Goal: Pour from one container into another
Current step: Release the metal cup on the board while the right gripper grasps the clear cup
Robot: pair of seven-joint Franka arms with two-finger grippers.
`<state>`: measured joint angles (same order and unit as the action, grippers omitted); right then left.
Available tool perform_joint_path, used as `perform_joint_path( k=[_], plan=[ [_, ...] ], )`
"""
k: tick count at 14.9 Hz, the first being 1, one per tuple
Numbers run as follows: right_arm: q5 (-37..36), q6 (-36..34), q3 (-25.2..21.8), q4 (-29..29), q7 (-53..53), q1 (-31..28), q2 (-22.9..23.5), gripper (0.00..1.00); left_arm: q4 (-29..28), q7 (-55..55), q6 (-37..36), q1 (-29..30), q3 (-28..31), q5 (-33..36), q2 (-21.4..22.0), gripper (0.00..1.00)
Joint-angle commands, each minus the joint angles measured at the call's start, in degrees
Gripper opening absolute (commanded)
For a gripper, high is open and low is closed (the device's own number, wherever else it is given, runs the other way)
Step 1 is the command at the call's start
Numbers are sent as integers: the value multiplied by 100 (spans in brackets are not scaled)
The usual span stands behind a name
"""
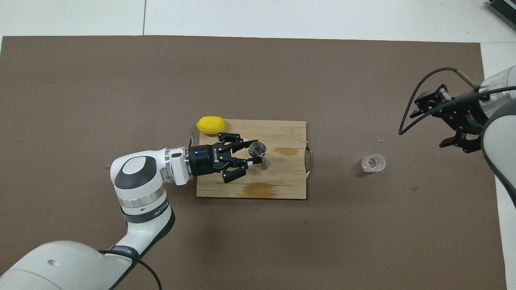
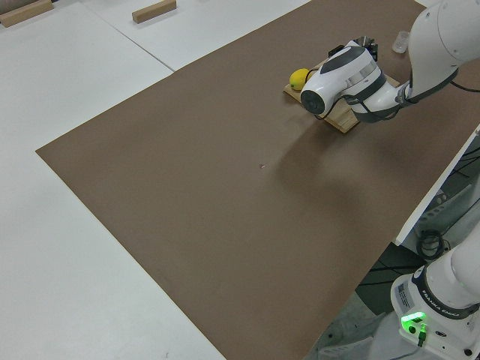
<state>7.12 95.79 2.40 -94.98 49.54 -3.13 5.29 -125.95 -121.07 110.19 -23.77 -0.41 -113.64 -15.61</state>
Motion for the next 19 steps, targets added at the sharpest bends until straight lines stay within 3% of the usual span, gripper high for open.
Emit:
perform_joint_path(
  k=[1,3,4,8,11,15,17,19],
  plan=[
    [524,98,32,-56,782,-283,392,96,-62,-695,493,-346,85,-491,94,47],
    [869,342,32,-282,1939,-495,622,100,-9,-1364,915,-592,59,-789,6,47],
    [922,579,32,-563,2033,-565,614,100,-17,-1462,1039,-724,58,-1008,-12,47],
    [1579,1264,32,-1442,1184,-785,657,100,9,-1779,1277,-1058,23,-1562,-21,47],
    [1835,1898,41,-2137,813,-785,596,100,35,-2059,1391,-1059,15,-1591,-30,44],
    [2126,2101,41,-2349,356,-829,701,100,70,-2263,1497,-1077,15,-1591,-47,45],
    [2398,2329,41,-2542,14,-829,798,100,70,-2263,1541,-1059,15,-1591,-100,100],
    [2548,2462,41,-2692,-32,-786,781,100,62,-2254,1532,-1033,15,-1591,-100,100]
  ],
)
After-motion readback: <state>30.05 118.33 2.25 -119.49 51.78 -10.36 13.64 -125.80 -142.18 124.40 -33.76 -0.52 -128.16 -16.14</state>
